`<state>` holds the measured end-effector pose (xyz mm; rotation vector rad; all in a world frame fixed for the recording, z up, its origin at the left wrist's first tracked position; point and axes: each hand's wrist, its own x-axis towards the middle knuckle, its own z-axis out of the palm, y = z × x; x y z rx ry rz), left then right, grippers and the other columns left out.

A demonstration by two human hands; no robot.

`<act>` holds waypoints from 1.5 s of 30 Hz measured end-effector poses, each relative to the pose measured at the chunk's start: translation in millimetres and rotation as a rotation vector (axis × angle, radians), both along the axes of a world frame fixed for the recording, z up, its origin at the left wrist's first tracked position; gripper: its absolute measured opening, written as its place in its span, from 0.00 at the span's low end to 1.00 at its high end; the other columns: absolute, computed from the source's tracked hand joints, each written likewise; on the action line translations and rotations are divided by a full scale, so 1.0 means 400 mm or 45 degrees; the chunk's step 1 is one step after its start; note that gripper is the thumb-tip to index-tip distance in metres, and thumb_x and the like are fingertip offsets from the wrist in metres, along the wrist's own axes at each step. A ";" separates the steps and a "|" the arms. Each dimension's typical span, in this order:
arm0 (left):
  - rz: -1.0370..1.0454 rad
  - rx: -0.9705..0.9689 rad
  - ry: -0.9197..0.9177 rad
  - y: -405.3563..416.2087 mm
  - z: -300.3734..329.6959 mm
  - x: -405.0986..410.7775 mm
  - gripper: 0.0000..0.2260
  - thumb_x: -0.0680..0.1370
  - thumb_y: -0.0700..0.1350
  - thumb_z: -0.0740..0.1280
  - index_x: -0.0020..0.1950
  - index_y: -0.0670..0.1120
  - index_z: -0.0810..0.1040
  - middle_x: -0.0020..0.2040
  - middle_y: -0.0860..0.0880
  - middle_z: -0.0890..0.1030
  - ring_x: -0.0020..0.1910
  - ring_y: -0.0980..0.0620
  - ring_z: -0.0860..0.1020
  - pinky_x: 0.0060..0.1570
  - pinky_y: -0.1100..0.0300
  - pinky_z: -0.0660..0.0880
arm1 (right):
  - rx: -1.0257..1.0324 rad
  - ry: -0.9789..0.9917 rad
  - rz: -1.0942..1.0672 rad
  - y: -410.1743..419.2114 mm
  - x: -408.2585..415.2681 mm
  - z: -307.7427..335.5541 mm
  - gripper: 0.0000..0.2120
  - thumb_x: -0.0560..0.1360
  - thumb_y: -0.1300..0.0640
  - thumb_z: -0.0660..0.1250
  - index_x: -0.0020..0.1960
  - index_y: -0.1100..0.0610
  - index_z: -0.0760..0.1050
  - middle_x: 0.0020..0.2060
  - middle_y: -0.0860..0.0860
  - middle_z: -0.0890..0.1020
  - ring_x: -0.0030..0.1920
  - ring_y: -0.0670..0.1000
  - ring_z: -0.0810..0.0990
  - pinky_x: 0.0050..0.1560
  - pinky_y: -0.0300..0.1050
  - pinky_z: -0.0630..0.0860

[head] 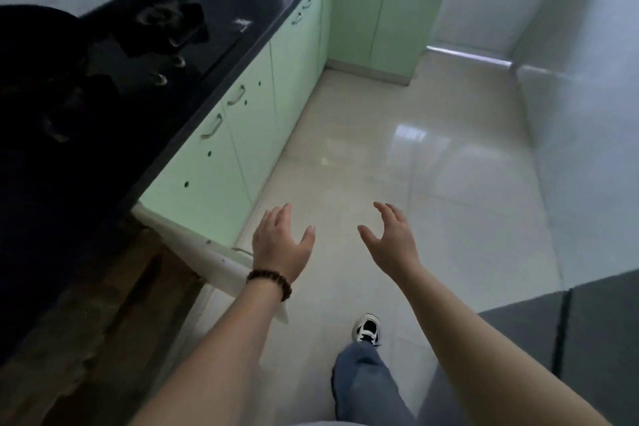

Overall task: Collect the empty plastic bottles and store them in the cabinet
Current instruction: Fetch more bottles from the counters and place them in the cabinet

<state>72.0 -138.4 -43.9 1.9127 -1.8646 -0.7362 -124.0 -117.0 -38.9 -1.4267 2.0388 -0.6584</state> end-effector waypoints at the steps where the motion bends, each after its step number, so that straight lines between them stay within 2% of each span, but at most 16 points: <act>1: -0.024 -0.009 -0.008 -0.032 -0.001 -0.037 0.34 0.73 0.60 0.57 0.74 0.42 0.65 0.73 0.43 0.68 0.74 0.44 0.62 0.72 0.51 0.59 | -0.006 -0.009 -0.028 -0.025 -0.034 -0.001 0.29 0.76 0.52 0.67 0.74 0.57 0.63 0.73 0.55 0.63 0.74 0.52 0.60 0.72 0.44 0.57; 4: -0.081 -0.029 -0.027 -0.138 -0.012 -0.152 0.35 0.72 0.61 0.56 0.74 0.42 0.65 0.73 0.42 0.68 0.74 0.43 0.62 0.72 0.50 0.58 | -0.013 -0.026 -0.086 -0.112 -0.138 -0.007 0.29 0.76 0.52 0.66 0.74 0.56 0.63 0.73 0.55 0.64 0.74 0.52 0.61 0.71 0.44 0.58; 9: -0.127 -0.033 -0.058 -0.359 -0.004 -0.345 0.30 0.77 0.57 0.62 0.74 0.42 0.64 0.73 0.42 0.67 0.74 0.43 0.61 0.73 0.50 0.57 | -0.006 -0.040 -0.135 -0.297 -0.328 -0.001 0.28 0.77 0.52 0.66 0.74 0.57 0.63 0.74 0.55 0.63 0.75 0.52 0.59 0.72 0.44 0.56; 15: -0.078 -0.073 -0.034 -0.575 0.035 -0.508 0.35 0.72 0.61 0.57 0.74 0.42 0.65 0.73 0.41 0.67 0.74 0.43 0.61 0.72 0.50 0.57 | -0.008 -0.044 -0.141 -0.499 -0.507 0.018 0.26 0.77 0.52 0.65 0.73 0.57 0.64 0.74 0.55 0.62 0.75 0.52 0.58 0.71 0.44 0.57; 19: -0.067 -0.058 -0.065 -0.717 0.036 -0.585 0.31 0.76 0.59 0.59 0.75 0.44 0.63 0.75 0.43 0.65 0.75 0.44 0.59 0.73 0.51 0.56 | 0.002 -0.052 -0.137 -0.652 -0.584 0.018 0.26 0.77 0.53 0.65 0.73 0.57 0.65 0.74 0.55 0.63 0.75 0.53 0.59 0.72 0.45 0.57; 22: -0.044 -0.070 -0.067 -0.834 0.027 -0.621 0.30 0.77 0.57 0.62 0.75 0.44 0.63 0.75 0.43 0.65 0.75 0.45 0.59 0.73 0.51 0.56 | 0.007 -0.057 -0.111 -0.776 -0.615 0.009 0.26 0.77 0.53 0.65 0.72 0.57 0.65 0.74 0.55 0.62 0.75 0.53 0.59 0.72 0.45 0.57; 26: -0.008 -0.059 -0.065 -1.022 0.016 -0.648 0.34 0.74 0.61 0.56 0.75 0.44 0.63 0.74 0.43 0.66 0.74 0.44 0.61 0.73 0.50 0.58 | 0.008 -0.063 -0.080 -0.978 -0.641 -0.013 0.25 0.77 0.54 0.66 0.72 0.57 0.66 0.74 0.55 0.62 0.75 0.53 0.60 0.70 0.44 0.59; 32: 0.064 -0.099 -0.023 -1.398 0.015 -0.656 0.35 0.72 0.62 0.56 0.74 0.43 0.65 0.72 0.42 0.69 0.72 0.43 0.64 0.71 0.50 0.61 | -0.042 -0.022 -0.020 -1.381 -0.651 -0.007 0.25 0.77 0.54 0.66 0.72 0.58 0.66 0.73 0.56 0.63 0.74 0.52 0.59 0.70 0.41 0.57; 37: 0.079 -0.157 -0.040 -1.717 0.054 -0.647 0.30 0.77 0.56 0.63 0.74 0.41 0.64 0.72 0.42 0.69 0.72 0.44 0.64 0.71 0.50 0.61 | -0.096 -0.020 0.001 -1.718 -0.649 0.056 0.25 0.76 0.53 0.66 0.71 0.58 0.67 0.73 0.55 0.64 0.74 0.53 0.60 0.72 0.45 0.57; 45: 0.090 -0.215 -0.009 -2.119 0.108 -0.685 0.29 0.77 0.55 0.64 0.74 0.42 0.64 0.72 0.42 0.68 0.72 0.45 0.64 0.71 0.49 0.62 | -0.131 -0.013 0.009 -2.114 -0.685 0.105 0.25 0.77 0.53 0.66 0.72 0.57 0.66 0.74 0.54 0.62 0.74 0.52 0.60 0.71 0.45 0.59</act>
